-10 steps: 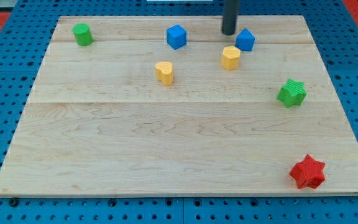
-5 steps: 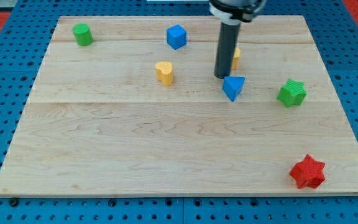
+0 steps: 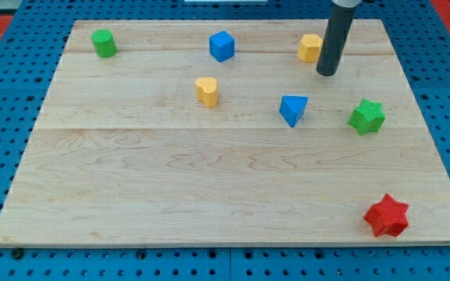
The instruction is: Place the yellow heart parallel to the blue triangle
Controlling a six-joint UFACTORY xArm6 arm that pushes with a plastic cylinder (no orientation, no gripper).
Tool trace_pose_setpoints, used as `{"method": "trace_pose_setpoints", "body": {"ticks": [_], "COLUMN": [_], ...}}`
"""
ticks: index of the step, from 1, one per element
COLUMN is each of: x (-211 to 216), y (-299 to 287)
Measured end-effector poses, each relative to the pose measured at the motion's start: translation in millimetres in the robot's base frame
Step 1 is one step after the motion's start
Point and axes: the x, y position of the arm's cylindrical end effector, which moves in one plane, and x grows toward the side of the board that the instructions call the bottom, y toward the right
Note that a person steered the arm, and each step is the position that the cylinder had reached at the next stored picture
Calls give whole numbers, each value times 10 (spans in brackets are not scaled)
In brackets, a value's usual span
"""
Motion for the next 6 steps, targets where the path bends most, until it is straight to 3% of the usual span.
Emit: {"method": "trace_pose_setpoints", "body": {"ticks": [3, 5, 6], "x": [204, 773, 776], "y": [-1664, -1914, -1914]}}
